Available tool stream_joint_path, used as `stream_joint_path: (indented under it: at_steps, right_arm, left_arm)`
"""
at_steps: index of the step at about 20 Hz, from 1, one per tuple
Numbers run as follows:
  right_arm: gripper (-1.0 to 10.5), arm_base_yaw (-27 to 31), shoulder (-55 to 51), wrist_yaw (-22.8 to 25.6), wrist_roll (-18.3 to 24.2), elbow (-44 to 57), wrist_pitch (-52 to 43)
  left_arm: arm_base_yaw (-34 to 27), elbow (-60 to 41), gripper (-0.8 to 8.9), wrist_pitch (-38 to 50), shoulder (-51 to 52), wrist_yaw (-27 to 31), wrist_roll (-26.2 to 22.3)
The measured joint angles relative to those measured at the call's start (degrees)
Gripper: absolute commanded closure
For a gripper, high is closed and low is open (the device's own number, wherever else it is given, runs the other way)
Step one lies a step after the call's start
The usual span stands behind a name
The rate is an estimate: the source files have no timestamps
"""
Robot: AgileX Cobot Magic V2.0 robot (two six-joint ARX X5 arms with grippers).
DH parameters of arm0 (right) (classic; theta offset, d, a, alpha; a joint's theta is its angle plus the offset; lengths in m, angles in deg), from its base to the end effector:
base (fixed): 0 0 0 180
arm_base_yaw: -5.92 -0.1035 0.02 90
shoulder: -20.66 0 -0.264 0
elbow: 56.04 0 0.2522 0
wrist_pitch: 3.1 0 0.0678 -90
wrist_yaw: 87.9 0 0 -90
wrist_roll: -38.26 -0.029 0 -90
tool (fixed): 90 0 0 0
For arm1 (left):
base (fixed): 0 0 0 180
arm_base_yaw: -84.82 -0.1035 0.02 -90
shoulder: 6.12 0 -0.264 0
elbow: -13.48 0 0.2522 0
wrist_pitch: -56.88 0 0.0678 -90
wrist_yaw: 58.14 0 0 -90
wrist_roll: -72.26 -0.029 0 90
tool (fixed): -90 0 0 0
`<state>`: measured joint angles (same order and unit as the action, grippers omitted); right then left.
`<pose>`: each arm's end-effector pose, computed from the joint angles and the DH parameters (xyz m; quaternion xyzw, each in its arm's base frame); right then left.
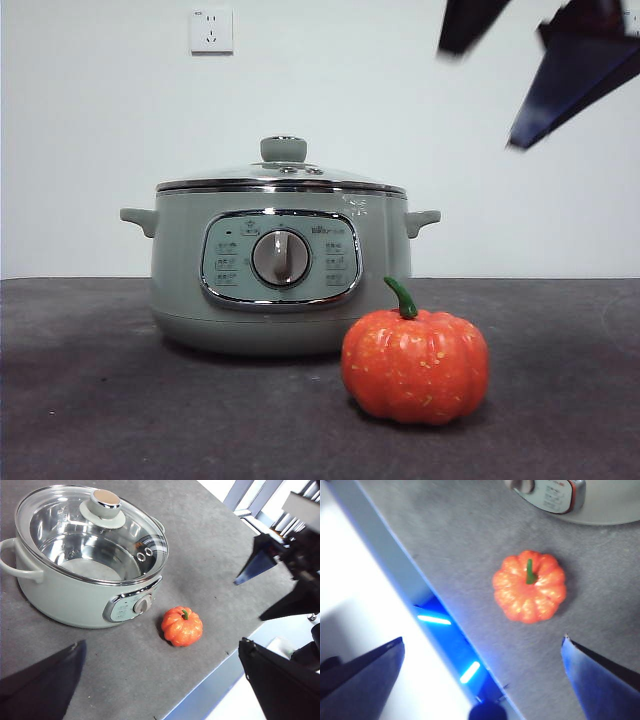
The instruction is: Pick up the pumpkin,open the lid,put the pumpkin in the pot,close the lid
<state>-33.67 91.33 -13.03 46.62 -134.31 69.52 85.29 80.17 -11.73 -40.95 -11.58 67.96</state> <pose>0.1671 0.1480 0.2991 -0.1681 0.4956 0.4248 0.7387 0.0885 -0.0207 0.3342 -0.0824 0.2798 -0.3656 0.8839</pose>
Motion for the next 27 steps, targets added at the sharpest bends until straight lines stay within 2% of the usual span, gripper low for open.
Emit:
stream_joint_path:
  at_steps: [4,17,27]
  right_arm:
    - [1.9,-0.26,4.68,1.66,-0.04,0.0,-2.45]
    - [1.9,-0.24,15.1,1.95,-1.09,3.13,-11.93]
    - [1.9,-1.64,22.53,4.17,-2.16,5.18,-18.71]
  left_arm:
    - [0.0,0.0,0.64,0.0,0.0,0.0,0.0]
    - [0.0,0.0,0.64,0.0,0.0,0.0,0.0]
    - [0.0,0.0,0.64,-0.02,0.0,0.0,0.0]
